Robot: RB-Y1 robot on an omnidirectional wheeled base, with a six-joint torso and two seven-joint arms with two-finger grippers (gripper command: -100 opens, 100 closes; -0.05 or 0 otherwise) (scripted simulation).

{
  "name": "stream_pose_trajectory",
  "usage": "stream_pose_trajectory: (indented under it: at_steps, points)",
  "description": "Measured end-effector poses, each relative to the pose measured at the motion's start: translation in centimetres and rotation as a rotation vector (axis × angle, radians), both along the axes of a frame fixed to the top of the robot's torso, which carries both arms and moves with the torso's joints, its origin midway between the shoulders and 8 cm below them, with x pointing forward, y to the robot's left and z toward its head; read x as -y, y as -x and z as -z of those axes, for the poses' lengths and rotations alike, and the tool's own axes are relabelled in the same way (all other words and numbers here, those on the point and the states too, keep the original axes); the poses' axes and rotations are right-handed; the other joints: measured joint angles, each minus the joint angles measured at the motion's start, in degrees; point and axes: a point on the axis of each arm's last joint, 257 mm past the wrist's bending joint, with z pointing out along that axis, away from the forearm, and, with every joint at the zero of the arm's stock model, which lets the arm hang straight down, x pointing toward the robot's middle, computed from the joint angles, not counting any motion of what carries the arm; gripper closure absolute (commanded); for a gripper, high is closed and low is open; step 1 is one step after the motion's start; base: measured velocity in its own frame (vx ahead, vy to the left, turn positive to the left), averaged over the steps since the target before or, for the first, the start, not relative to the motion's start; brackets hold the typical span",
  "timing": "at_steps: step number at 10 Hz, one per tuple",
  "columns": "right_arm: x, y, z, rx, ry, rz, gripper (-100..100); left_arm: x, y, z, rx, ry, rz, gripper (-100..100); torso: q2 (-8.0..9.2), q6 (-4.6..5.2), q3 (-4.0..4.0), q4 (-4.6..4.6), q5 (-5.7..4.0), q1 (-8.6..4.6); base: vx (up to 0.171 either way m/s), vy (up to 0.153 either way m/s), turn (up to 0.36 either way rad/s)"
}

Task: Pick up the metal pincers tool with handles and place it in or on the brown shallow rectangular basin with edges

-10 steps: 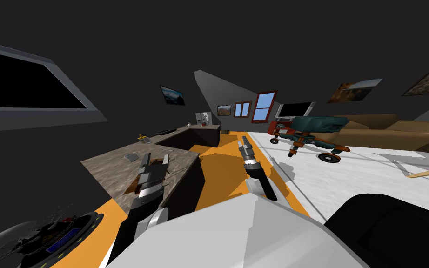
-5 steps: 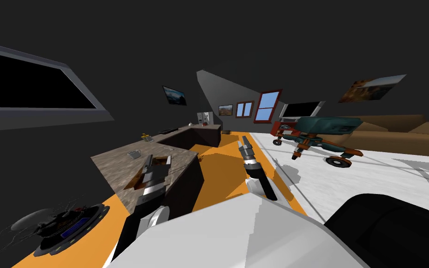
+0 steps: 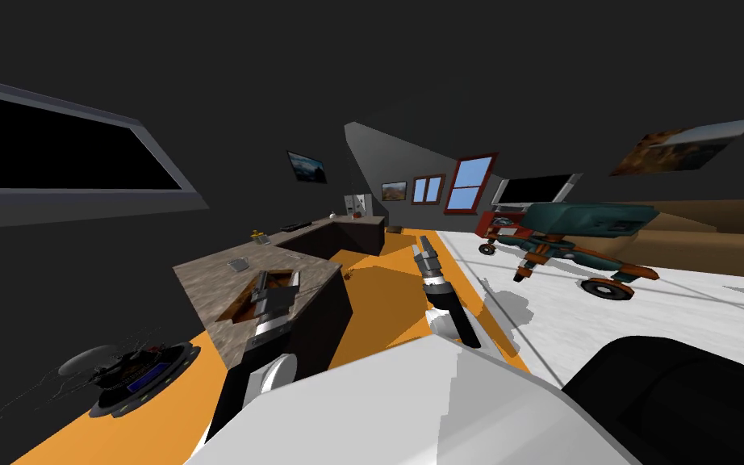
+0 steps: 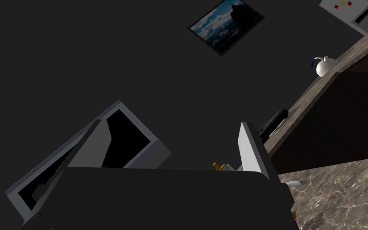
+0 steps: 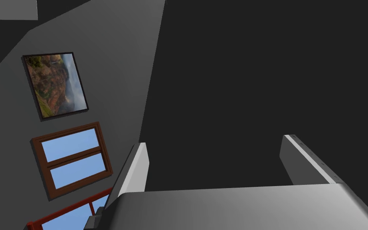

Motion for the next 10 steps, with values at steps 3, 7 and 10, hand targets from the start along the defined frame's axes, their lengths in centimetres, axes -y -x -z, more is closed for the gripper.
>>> stream_pose_trajectory:
  at_steps: [3, 7, 10]
  points:
    - [0.0, 0.0, 0.0, 0.000, 0.000, 0.000, 0, -1.1, -1.1, 1.8, -0.018, 0.114, 0.033, -100, -0.02, 0.00, -0.01, -0.01, 0.00, -0.02, -0.004, -0.076, 0.097]
    - [0.0, 0.0, 0.0, 0.000, 0.000, 0.000, 0, -2.5, -1.9, 4.0, -0.035, 0.246, 0.063, -100, -0.10, 0.00, -0.06, -0.02, 0.01, 0.08, 0.015, -0.053, 0.101]
    - [0.0, 0.0, 0.0, 0.000, 0.000, 0.000, 0, -3.8, -2.7, 6.1, -0.049, 0.352, 0.078, -100, -0.25, 0.00, -0.15, -0.06, 0.04, 0.22, 0.056, -0.013, 0.119]
